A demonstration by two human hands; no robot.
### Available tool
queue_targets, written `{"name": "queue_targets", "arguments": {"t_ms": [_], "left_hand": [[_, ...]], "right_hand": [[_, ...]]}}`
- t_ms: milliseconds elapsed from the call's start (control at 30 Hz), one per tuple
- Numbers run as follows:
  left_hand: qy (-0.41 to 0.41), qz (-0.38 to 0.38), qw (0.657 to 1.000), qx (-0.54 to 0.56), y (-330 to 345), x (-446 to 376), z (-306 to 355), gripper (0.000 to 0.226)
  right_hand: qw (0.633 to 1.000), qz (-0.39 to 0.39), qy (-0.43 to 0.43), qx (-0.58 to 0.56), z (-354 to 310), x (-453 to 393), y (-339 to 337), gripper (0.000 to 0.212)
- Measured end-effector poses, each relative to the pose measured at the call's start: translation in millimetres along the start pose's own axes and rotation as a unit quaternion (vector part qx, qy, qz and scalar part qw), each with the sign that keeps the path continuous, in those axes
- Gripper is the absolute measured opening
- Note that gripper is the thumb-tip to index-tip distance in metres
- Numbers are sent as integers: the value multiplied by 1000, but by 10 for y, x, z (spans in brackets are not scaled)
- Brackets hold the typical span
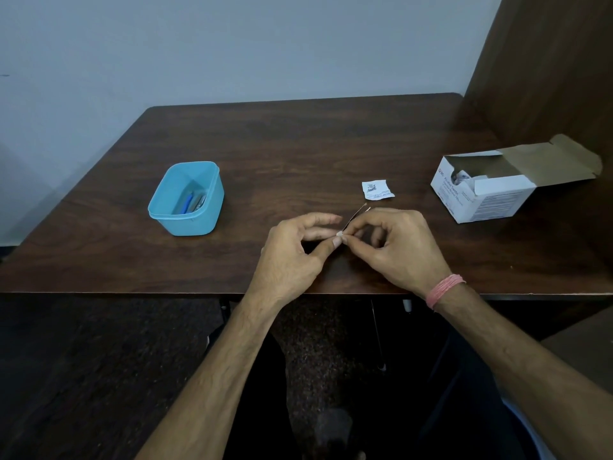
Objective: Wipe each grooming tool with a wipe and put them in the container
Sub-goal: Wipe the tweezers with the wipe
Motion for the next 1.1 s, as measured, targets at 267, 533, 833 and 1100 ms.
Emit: {"name": "queue_targets", "arguments": {"t_ms": [267, 533, 833, 1100], "left_hand": [[-5, 17, 1000, 19, -5, 5, -6, 23], [-2, 20, 999, 27, 0, 23, 2, 20], [20, 21, 999, 27, 16, 1, -6, 20], [12, 29, 999, 13, -6, 36, 40, 29]], "right_hand": [[988, 116, 102, -3, 270, 16, -180, 14], [988, 117, 102, 6, 251, 26, -205, 13], [994, 27, -44, 100, -63, 35, -29, 4], [989, 109, 71, 68, 199, 21, -192, 8]]}}
Point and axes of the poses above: each hand's wrist, its own x-axis away from the middle knuckle, its own y-axis out of the palm, z = x × y, the point moved 8 cm from there along -x, towards the middle knuckle, and after that the axes turned 9 degrees about -y, right-handed, at the moved point
